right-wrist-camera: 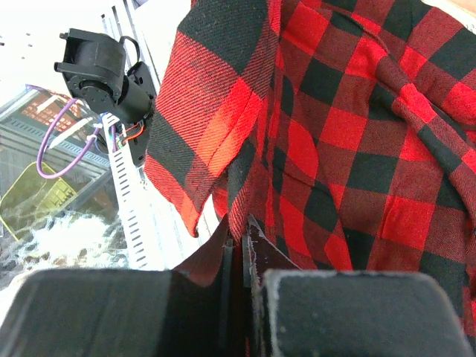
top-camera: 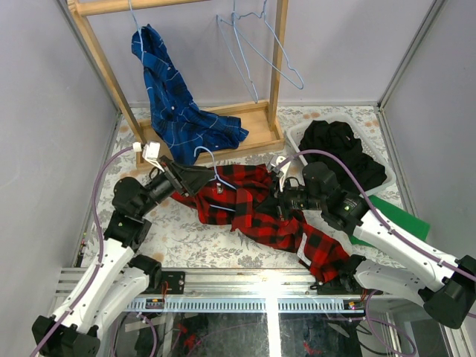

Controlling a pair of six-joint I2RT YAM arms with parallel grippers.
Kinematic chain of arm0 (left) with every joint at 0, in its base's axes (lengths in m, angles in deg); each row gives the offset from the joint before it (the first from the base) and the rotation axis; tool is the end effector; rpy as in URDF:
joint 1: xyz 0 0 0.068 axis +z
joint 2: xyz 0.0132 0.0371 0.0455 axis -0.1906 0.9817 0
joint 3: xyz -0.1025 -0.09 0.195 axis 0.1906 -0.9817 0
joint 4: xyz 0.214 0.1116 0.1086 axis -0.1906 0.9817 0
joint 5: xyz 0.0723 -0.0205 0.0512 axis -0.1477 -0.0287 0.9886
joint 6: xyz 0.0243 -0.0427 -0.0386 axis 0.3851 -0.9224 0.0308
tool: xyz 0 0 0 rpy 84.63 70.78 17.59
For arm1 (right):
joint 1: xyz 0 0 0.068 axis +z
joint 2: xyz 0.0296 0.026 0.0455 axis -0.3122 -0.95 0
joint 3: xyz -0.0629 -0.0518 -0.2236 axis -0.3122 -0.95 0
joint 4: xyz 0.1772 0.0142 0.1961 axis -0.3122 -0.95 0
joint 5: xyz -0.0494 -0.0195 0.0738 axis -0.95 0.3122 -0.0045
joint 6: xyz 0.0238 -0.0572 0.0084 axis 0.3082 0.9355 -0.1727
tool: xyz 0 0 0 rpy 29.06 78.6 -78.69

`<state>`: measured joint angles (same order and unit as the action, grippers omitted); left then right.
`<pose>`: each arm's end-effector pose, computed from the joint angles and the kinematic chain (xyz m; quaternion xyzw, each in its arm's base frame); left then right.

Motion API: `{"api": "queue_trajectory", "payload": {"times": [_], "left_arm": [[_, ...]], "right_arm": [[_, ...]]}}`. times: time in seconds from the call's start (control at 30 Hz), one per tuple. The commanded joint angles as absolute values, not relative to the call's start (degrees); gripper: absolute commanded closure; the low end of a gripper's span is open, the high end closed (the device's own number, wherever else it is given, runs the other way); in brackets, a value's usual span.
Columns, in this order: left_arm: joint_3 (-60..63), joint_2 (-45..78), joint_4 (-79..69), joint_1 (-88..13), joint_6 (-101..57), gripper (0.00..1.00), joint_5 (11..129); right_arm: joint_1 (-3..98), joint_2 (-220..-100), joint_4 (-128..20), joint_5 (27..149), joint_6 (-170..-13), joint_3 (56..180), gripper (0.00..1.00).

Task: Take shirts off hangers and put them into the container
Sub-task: Remove the shirt from the hanger.

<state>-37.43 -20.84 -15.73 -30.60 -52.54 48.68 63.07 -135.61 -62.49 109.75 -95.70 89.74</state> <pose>0.1877 -0.0918 0.3075 0.0656 0.6608 -0.5164 0.5407 0.1671 0.1996 0.2868 -0.3717 0.7048 0.4492 0.4040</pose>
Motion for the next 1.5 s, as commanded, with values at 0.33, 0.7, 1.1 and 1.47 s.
{"api": "queue_trajectory", "payload": {"times": [0.33, 0.7, 1.1, 1.47], "left_arm": [[-35.39, -19.34, -16.4, -38.41, -47.25, 0.49, 58.4], [-35.62, -19.63, -17.02, -41.48, -45.46, 0.63, 63.48], [-34.02, -19.92, -8.1, -41.8, -42.22, 0.99, 70.65], [-28.32, -19.93, 12.24, -42.81, -34.96, 1.0, 94.08]], "right_arm": [[63.01, -134.92, -59.35, 112.83, -96.7, 91.58, 1.0], [62.97, -134.99, -60.38, 113.9, -96.01, 91.49, 1.0], [63.0, -137.0, -61.93, 106.87, -95.39, 91.77, 0.7], [63.09, -138.36, -65.93, 88.17, -96.82, 94.3, 0.25]]}}
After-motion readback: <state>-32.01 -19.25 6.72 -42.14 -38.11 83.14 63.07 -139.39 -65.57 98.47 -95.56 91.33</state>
